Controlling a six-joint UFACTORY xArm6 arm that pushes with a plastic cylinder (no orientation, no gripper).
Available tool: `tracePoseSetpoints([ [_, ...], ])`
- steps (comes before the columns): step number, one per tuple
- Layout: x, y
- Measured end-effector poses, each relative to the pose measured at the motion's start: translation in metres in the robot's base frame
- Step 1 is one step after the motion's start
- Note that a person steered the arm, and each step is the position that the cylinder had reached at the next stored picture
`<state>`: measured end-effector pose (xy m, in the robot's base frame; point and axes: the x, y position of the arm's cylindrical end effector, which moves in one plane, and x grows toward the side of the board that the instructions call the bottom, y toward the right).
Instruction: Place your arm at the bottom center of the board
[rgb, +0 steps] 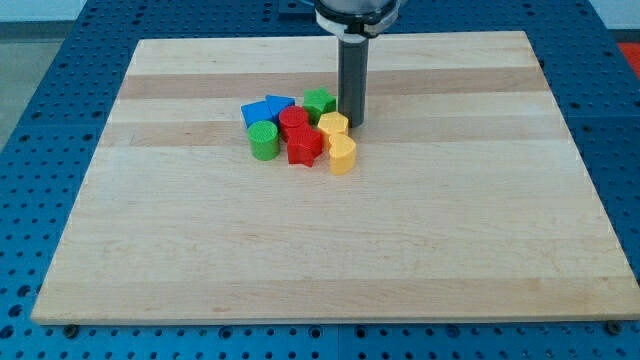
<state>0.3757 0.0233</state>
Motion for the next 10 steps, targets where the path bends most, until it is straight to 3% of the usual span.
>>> tracePoseSetpoints([
  [4, 0.095, 0.003],
  [6, 0.078, 0.031],
  [8, 0.093, 0.016],
  [10, 0.139, 0.051],
])
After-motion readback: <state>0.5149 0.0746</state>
